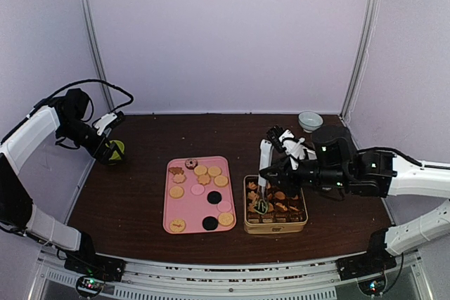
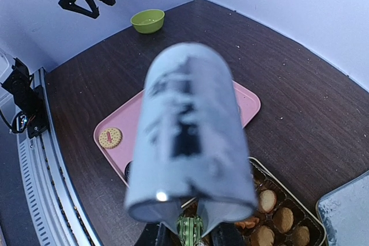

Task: Pack the cookies
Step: Place the fake cookies in the empty pocket of the box.

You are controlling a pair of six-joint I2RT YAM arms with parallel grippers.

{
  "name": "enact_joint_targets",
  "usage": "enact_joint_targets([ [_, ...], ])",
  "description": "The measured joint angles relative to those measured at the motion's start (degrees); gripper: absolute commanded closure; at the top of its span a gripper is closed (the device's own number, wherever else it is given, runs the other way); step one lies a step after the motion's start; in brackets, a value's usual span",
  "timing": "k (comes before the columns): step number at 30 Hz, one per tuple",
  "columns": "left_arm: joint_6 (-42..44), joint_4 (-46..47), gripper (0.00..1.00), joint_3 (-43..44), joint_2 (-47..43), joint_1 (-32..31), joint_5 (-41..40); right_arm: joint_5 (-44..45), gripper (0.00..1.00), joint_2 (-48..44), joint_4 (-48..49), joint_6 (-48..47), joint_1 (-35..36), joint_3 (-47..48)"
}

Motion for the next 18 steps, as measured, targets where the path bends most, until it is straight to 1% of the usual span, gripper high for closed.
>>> enact_joint_targets([
  [3, 0.0, 0.0, 0.08, 0.0, 0.0, 0.0, 0.0, 0.3, 1.0, -0.1, -0.1, 0.5, 0.6, 0.0],
  [7, 0.0, 0.0, 0.07, 0.0, 0.0, 0.0, 0.0, 0.4, 0.93, 0.6, 0.2, 1.1, 1.0, -0.1],
  [9, 0.0, 0.0, 0.07, 0.0, 0.0, 0.0, 0.0, 0.4, 0.87, 1.4, 0.4, 1.2, 1.2, -0.1],
  [13, 0.0, 0.0, 0.07, 0.0, 0.0, 0.0, 0.0, 0.5, 0.8, 2.9, 0.9, 1.2, 1.4, -0.1],
  [18, 0.0, 0.0, 0.07, 0.0, 0.0, 0.0, 0.0, 1.3, 0.76, 3.2, 1.3, 1.2, 1.5, -0.1],
])
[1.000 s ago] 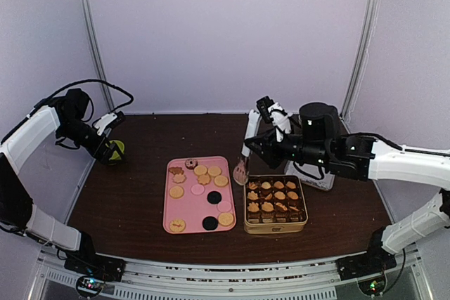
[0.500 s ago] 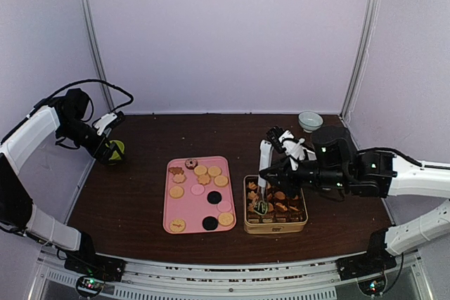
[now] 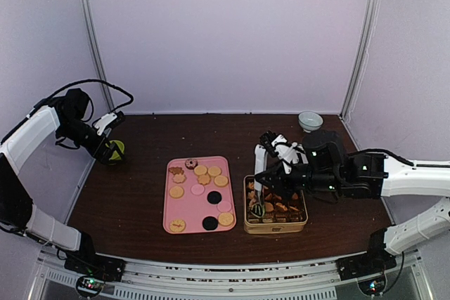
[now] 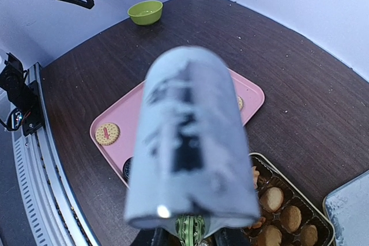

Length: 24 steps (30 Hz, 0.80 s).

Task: Pack the cookies
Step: Place the fake cookies in the empty pocket of the box.

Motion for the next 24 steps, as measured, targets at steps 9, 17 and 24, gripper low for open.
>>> enact_joint_targets([
  [9, 0.0, 0.0, 0.07, 0.0, 0.0, 0.0, 0.0, 0.7, 0.7, 0.0, 0.0, -0.5, 0.0, 0.3],
  [17, 0.0, 0.0, 0.07, 0.0, 0.0, 0.0, 0.0, 0.8, 0.72, 0.0, 0.0, -0.5, 0.0, 0.4],
  [24, 0.0, 0.0, 0.07, 0.0, 0.0, 0.0, 0.0, 0.7, 0.72, -0.2, -1.0, -1.1, 0.0, 2.3],
])
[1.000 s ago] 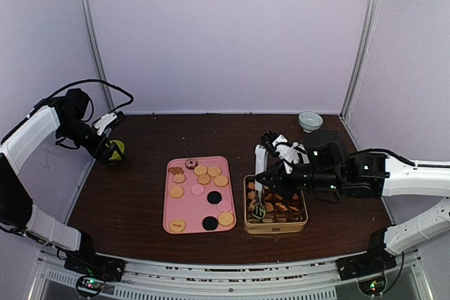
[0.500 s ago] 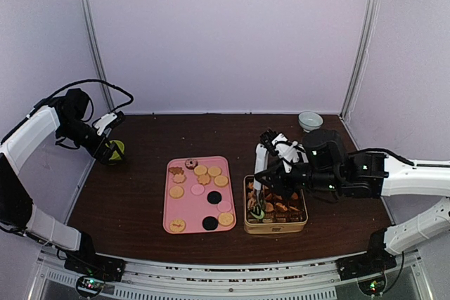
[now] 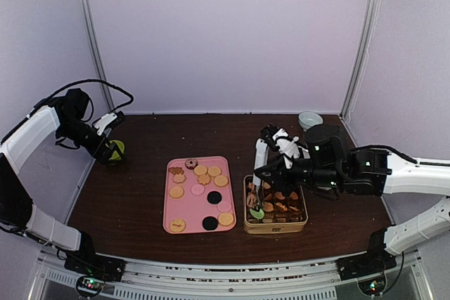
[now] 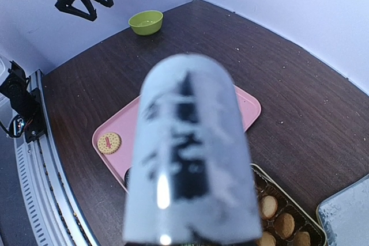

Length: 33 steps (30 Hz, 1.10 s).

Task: Pack the cookies
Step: Place the fake cookies in the empty pocket of the box.

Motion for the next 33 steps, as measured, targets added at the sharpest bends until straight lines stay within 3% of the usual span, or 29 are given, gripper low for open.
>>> enact_joint_targets([
  [10, 0.0, 0.0, 0.07, 0.0, 0.0, 0.0, 0.0, -0.6, 0.75, -0.4, -1.4, 0.0, 0.3, 0.2],
  [16, 0.1, 0.0, 0.07, 0.0, 0.0, 0.0, 0.0, -0.7, 0.85, -0.4, -1.9, -0.2, 0.3, 0.2],
  [27, 0.1, 0.0, 0.08, 0.0, 0.0, 0.0, 0.3, -2.0, 0.86, -0.3, -2.0, -1.3, 1.3, 0.2],
  [33, 0.1, 0.0, 0.08, 0.0, 0.0, 0.0, 0.3, -1.3, 0.72, 0.5, -2.0, -1.5, 1.6, 0.2],
])
